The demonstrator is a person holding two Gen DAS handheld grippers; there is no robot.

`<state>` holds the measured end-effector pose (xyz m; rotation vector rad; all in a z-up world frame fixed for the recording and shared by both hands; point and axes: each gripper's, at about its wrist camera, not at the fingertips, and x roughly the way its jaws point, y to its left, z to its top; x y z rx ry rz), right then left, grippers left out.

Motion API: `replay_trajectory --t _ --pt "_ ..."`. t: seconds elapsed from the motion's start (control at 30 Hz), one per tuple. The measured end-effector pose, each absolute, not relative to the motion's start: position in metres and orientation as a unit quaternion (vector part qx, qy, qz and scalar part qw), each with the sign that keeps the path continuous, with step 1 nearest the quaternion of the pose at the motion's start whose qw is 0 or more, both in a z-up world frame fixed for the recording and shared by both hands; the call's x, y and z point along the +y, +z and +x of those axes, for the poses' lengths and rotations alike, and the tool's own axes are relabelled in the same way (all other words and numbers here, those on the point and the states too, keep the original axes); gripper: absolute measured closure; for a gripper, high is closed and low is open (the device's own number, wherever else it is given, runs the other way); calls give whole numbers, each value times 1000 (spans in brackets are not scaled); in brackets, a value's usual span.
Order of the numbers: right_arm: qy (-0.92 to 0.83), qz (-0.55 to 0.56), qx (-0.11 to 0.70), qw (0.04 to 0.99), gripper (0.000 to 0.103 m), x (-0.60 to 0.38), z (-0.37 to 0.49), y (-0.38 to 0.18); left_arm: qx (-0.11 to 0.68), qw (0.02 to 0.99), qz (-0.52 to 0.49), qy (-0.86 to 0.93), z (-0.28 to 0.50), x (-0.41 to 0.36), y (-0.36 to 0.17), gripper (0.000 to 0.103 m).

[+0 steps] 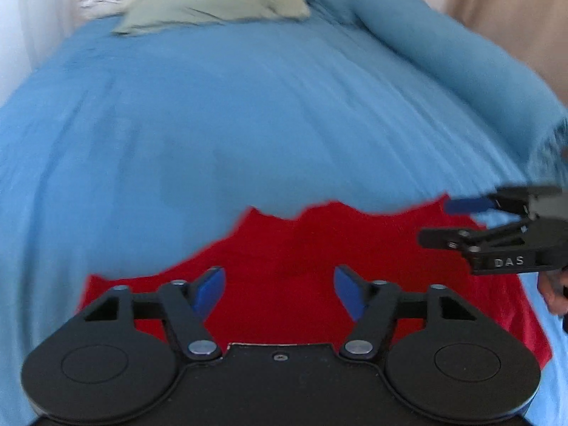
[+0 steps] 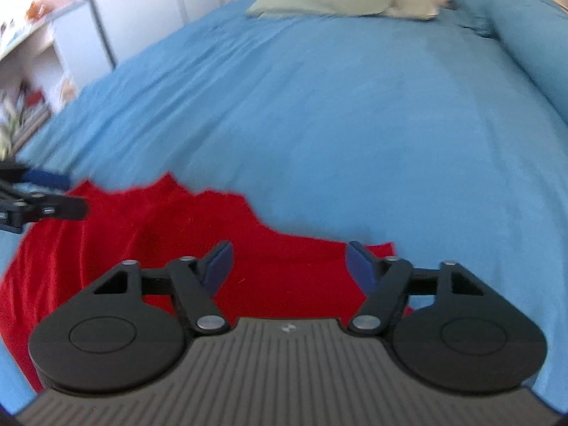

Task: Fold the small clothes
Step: 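Open both tools to release the folded hem and withdraw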

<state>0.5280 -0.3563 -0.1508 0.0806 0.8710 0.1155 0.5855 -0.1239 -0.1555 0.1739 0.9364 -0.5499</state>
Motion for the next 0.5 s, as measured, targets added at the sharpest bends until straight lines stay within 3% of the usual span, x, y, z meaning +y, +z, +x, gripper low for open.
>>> replay_trajectory --t 0.17,0.2,0.27,0.33,0.37,0.4,0.5 --pt "93 18 439 894 22 -339 540 -168 460 836 97 -283 588 -143 -177 42" --pt "98 14 443 891 22 -337 542 -172 464 833 96 -286 588 -144 -181 48" --pt "106 -1 449 887 26 -333 543 -179 472 827 103 -288 591 -149 -187 62" --pt "108 -16 451 886 30 -329 545 -185 477 823 111 -288 594 -149 -193 101" --pt "108 -21 451 886 38 -328 546 -187 477 823 113 -287 594 -149 -195 100" --pt "106 -27 450 887 54 -327 546 -188 476 824 114 -287 594 -149 -197 100" --pt "104 -36 447 888 82 -329 545 -188 467 829 117 -285 592 -150 -195 100"
